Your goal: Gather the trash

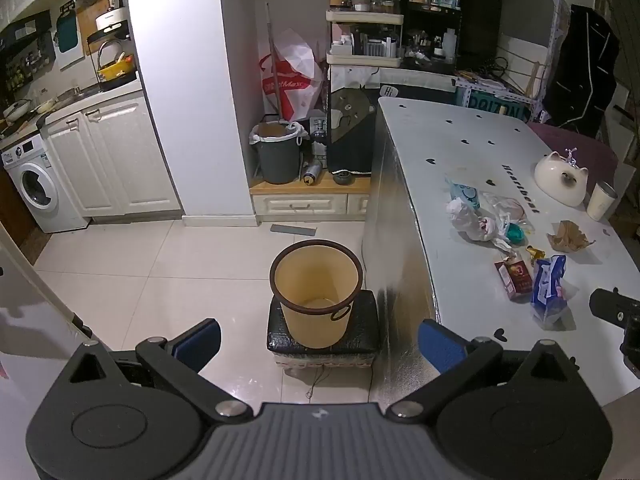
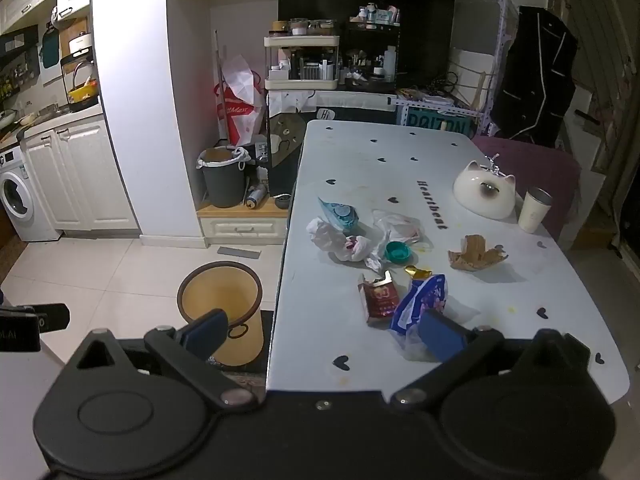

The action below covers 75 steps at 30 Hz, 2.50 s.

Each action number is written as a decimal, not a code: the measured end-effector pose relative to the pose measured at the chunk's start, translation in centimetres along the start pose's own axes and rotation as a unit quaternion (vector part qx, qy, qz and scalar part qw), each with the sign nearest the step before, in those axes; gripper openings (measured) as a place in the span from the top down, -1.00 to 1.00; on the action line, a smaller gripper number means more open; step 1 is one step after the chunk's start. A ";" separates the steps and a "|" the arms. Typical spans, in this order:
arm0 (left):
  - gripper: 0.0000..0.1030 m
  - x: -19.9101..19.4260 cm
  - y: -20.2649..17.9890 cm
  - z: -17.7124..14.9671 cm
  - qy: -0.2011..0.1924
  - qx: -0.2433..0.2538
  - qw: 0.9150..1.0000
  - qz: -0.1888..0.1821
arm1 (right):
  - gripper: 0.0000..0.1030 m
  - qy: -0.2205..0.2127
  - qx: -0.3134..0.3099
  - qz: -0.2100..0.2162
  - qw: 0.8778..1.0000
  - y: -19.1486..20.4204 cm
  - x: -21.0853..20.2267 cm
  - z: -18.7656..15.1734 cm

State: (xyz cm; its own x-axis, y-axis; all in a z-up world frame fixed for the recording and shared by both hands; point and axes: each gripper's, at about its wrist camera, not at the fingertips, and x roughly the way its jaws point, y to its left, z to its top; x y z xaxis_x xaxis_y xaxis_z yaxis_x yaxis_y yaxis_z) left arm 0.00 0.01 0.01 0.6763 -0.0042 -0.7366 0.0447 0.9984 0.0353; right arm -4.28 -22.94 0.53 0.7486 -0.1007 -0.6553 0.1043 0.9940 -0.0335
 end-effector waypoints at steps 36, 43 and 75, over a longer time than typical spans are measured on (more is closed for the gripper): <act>-1.00 0.0 0.0 0.0 0.000 -0.002 1.000 -0.002 | -1.00 0.001 -0.002 -0.002 1.000 -0.2 0.0 -0.1; -1.00 0.0 0.0 0.0 0.000 -0.002 1.000 -0.002 | -1.00 0.001 -0.002 -0.001 1.000 -0.3 0.0 -0.1; -1.00 -0.2 -1.3 0.9 -0.001 -0.001 1.000 -0.006 | -1.00 0.003 -0.003 -0.002 1.000 -0.3 0.3 -0.2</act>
State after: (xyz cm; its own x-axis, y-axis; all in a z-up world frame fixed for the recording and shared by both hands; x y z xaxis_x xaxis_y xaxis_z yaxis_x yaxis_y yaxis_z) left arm 0.47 -1.36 0.79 0.6775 -0.0160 -0.7354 0.0509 0.9984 0.0251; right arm -4.27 -23.28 0.18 0.7447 -0.1045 -0.6591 0.1041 0.9938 -0.0400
